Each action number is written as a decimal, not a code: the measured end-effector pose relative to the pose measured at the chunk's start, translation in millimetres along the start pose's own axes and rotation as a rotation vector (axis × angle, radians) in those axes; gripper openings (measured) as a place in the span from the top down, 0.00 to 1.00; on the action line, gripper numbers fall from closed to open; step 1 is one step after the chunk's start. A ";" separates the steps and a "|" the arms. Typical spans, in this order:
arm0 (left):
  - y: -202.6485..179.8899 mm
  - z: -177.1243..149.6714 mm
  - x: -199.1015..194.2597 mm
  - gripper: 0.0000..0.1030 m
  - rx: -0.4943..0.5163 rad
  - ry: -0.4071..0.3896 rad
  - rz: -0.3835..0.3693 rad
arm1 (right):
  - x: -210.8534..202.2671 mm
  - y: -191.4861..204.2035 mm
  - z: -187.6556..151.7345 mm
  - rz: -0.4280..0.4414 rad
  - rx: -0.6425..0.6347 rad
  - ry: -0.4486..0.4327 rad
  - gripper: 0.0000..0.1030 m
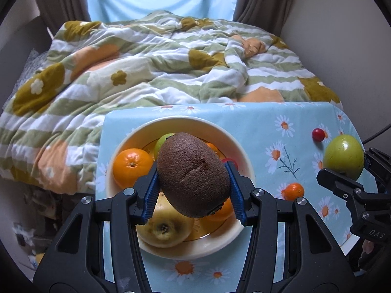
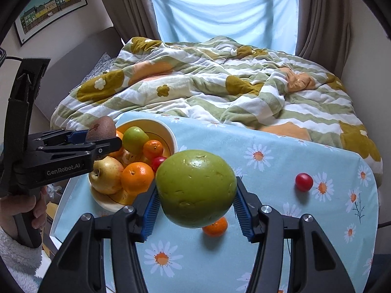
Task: Organize fruits
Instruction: 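Lower the kiwi into the plate and open the left gripper while the right gripper carries the green apple, then lower the green apple into the plate and open the right gripper, then grasp the small mandarin with the left gripper while the right gripper grasps the other red tomato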
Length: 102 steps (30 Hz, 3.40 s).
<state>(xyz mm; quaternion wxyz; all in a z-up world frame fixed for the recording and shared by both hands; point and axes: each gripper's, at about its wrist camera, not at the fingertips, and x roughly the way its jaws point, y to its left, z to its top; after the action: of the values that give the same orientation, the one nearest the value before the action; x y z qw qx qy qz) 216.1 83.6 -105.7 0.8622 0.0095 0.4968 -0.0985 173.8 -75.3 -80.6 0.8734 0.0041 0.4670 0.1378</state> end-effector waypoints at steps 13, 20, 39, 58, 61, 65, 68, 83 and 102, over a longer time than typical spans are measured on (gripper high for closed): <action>6.4 -6.3 32.5 0.45 0.138 0.000 -0.044 | 16.5 11.3 -3.2 -0.101 0.114 -0.007 0.50; 7.0 -4.6 17.7 0.00 0.154 -0.043 -0.057 | 9.7 7.5 -5.3 -0.134 0.158 -0.012 0.50; 41.1 -49.9 -27.2 0.00 -0.110 -0.015 0.078 | 40.8 23.8 33.7 0.017 -0.065 0.032 0.50; 41.5 -73.7 -33.3 0.00 -0.209 -0.009 0.136 | 101.2 46.5 24.7 0.151 -0.194 0.138 0.49; 39.4 -73.4 -31.3 0.00 -0.199 -0.003 0.135 | 94.3 46.0 26.1 0.154 -0.189 0.098 0.31; 37.0 -73.6 -30.0 0.00 -0.186 0.000 0.125 | 91.4 45.5 25.1 0.142 -0.188 0.079 0.15; 35.7 -73.9 -30.0 0.00 -0.175 0.003 0.119 | 89.7 44.1 24.4 0.133 -0.185 0.076 0.15; 27.4 -58.2 -62.9 0.00 -0.072 -0.050 0.109 | 30.6 45.2 32.1 0.045 -0.127 -0.039 0.02; -43.7 -43.4 -93.1 0.00 0.155 -0.087 0.053 | -81.5 -25.5 5.7 -0.196 0.045 -0.105 0.01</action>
<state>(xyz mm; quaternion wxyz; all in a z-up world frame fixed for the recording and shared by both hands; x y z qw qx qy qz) 125.8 60.7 -44.2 0.8819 0.0850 0.4494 -0.1141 141.6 -119.1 -14.4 0.9056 -0.0146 0.4219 0.0407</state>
